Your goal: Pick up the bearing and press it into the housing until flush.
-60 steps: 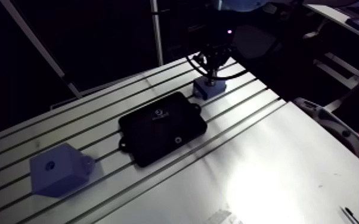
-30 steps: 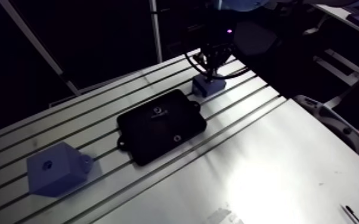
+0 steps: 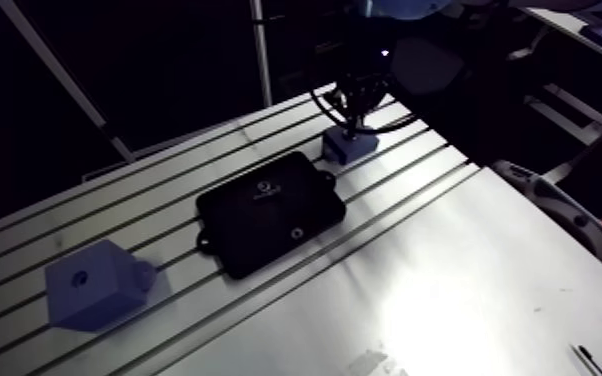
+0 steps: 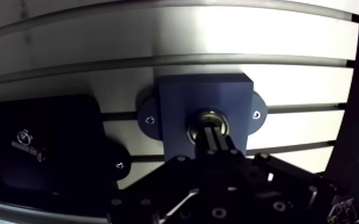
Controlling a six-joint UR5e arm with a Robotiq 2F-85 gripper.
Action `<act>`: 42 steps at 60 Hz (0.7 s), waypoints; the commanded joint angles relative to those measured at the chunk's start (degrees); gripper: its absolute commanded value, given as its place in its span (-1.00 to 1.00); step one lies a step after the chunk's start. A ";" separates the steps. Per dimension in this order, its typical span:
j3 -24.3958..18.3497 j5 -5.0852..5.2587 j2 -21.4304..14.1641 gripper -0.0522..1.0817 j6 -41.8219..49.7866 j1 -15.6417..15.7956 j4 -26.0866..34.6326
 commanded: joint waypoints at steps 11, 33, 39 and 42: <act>-0.20 -0.02 0.15 0.98 -0.04 0.09 -0.04; -0.46 -0.02 0.17 0.98 -0.04 0.09 0.13; -0.38 -0.02 0.25 0.98 -0.04 0.09 0.13; -0.38 -0.02 0.25 0.98 -0.04 0.09 0.13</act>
